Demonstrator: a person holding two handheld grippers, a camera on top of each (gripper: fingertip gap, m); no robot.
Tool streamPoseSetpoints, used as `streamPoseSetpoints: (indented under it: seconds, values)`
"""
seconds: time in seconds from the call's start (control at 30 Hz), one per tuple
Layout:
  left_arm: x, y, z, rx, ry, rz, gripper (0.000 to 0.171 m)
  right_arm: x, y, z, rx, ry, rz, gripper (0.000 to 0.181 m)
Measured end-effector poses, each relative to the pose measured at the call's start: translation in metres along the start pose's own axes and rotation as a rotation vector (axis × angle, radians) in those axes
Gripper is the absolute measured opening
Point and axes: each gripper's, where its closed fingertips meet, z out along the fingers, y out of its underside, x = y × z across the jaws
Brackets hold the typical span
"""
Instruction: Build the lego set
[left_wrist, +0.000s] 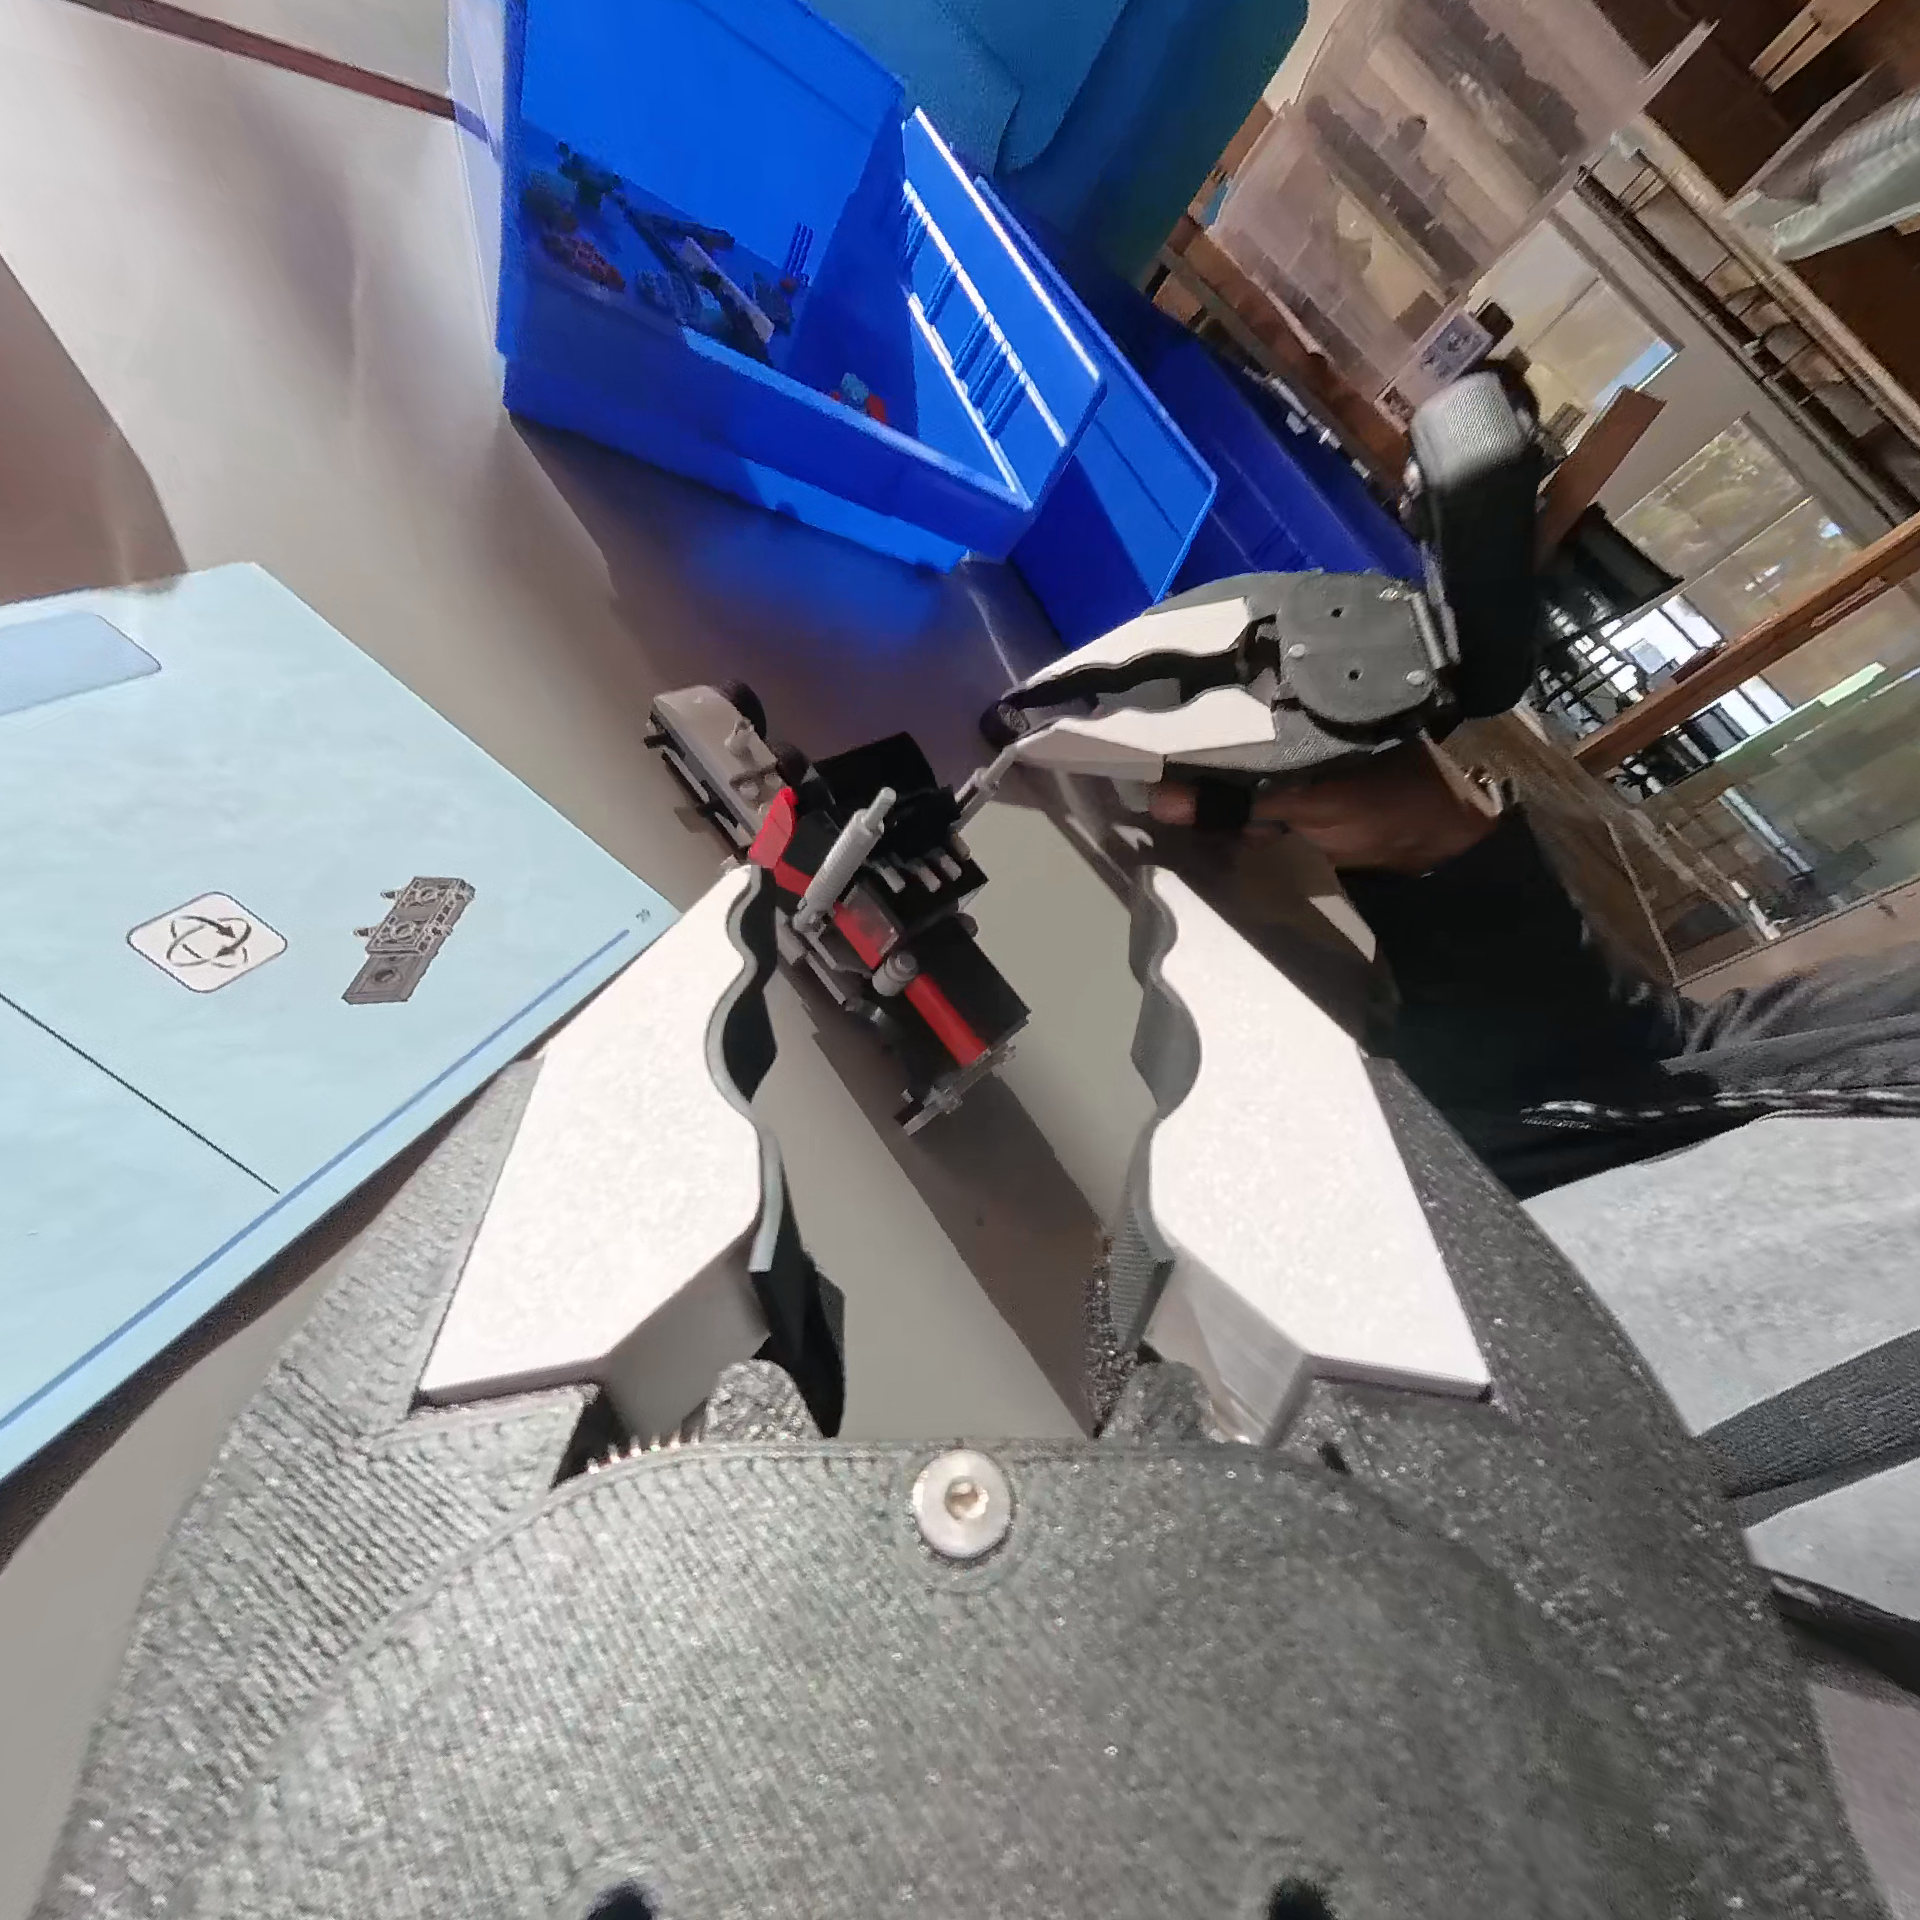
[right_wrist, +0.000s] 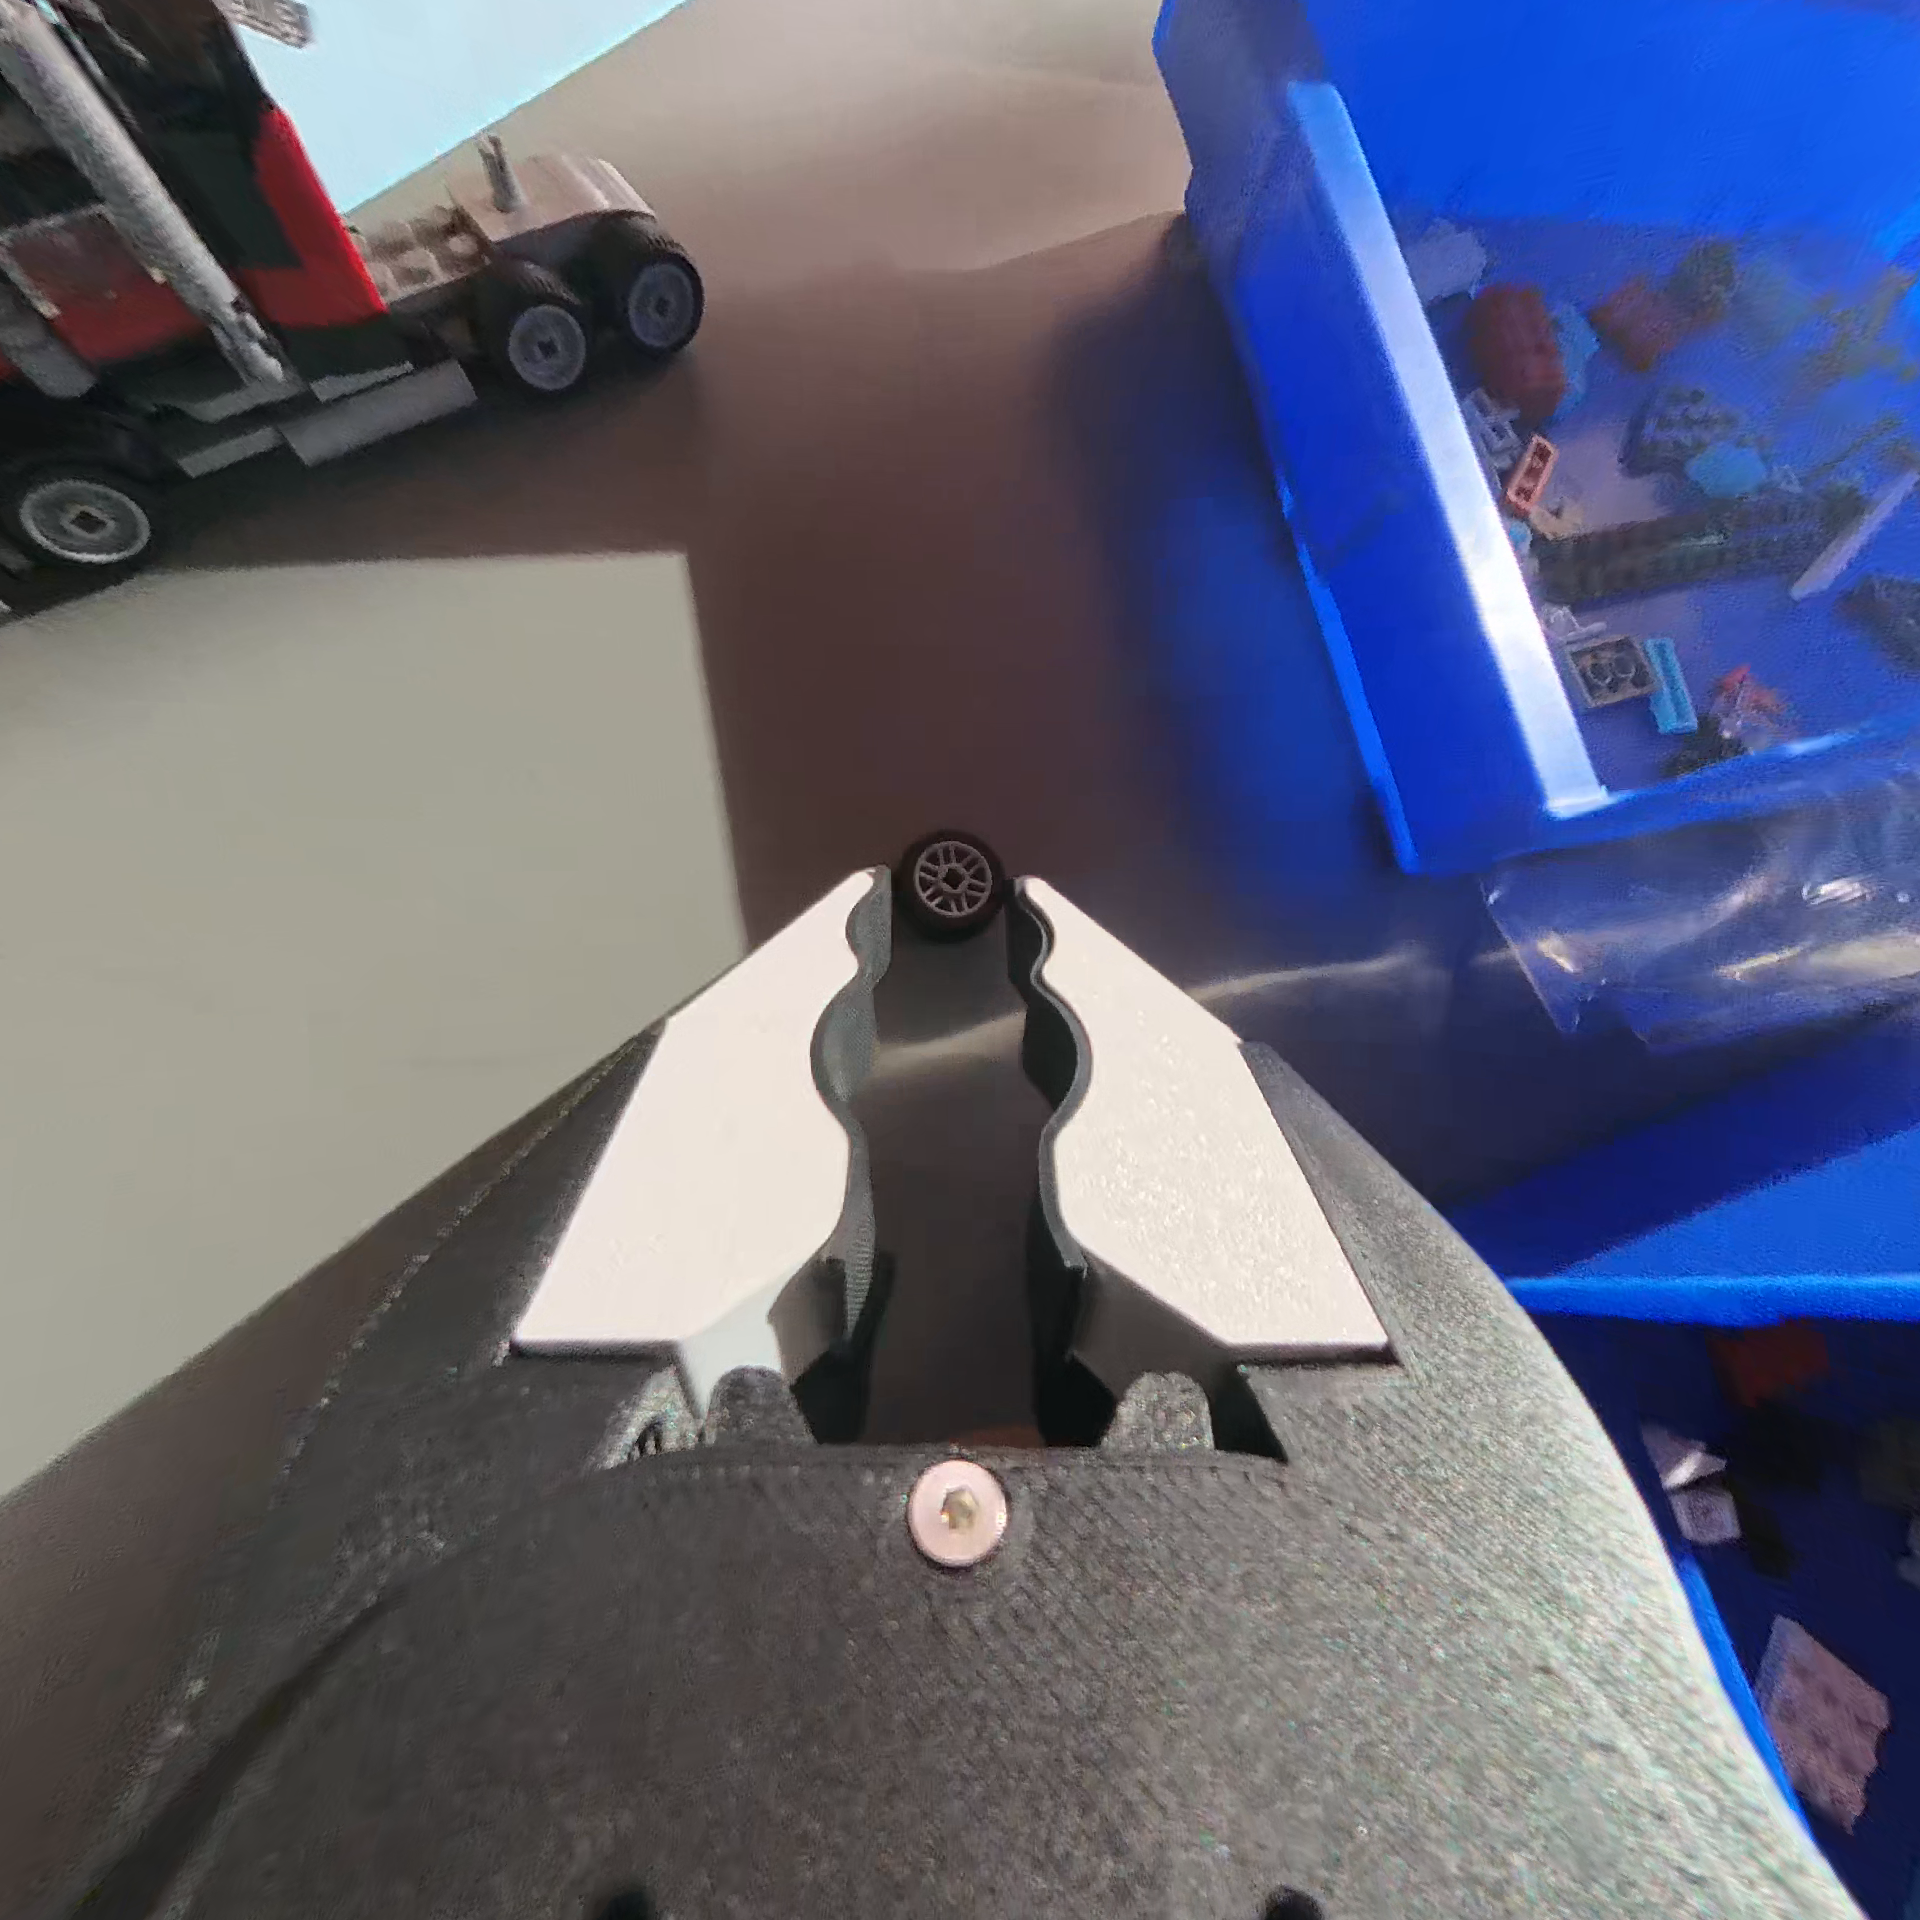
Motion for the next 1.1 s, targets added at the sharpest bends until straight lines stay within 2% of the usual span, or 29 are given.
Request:
streamPoseSetpoints:
  seconds: [0.1, 0.2, 0.33, 0.43, 0.57, 0.7, 0.8, 0.93, 1.1]
  values:
    - [0.005, -0.024, -0.004, 0.053, 0.056, -0.026, 0.066, -0.007, -0.026, -0.003, 0.111, -0.031, -0.055, 0.024]
    - [0.010, -0.056, 0.001, 0.080, 0.147, -0.064, 0.059, -0.014, -0.077, -0.012, 0.301, -0.034, -0.166, 0.024]
    - [0.003, -0.080, 0.032, -0.030, 0.297, -0.168, 0.052, -0.036, -0.148, -0.018, 0.526, -0.091, -0.309, 0.024]
    - [-0.008, -0.087, 0.051, -0.070, 0.368, -0.273, 0.048, -0.046, -0.177, -0.011, 0.582, -0.107, -0.390, 0.023]
    - [-0.014, -0.093, 0.051, -0.019, 0.454, -0.367, 0.040, -0.049, -0.184, 0.003, 0.579, -0.102, -0.432, 0.024]
    - [-0.023, -0.086, 0.052, -0.019, 0.435, -0.402, 0.037, -0.051, -0.185, 0.011, 0.587, -0.108, -0.431, 0.023]
    - [-0.023, -0.087, 0.050, -0.006, 0.459, -0.424, 0.027, -0.053, -0.184, 0.014, 0.584, -0.112, -0.436, 0.024]
    - [-0.021, -0.085, 0.051, 0.005, 0.484, -0.451, 0.014, -0.056, -0.184, 0.014, 0.591, -0.119, -0.425, 0.023]
    - [-0.017, -0.092, 0.049, 0.057, 0.546, -0.517, 0.011, -0.051, -0.188, 0.008, 0.608, -0.108, -0.352, 0.026]
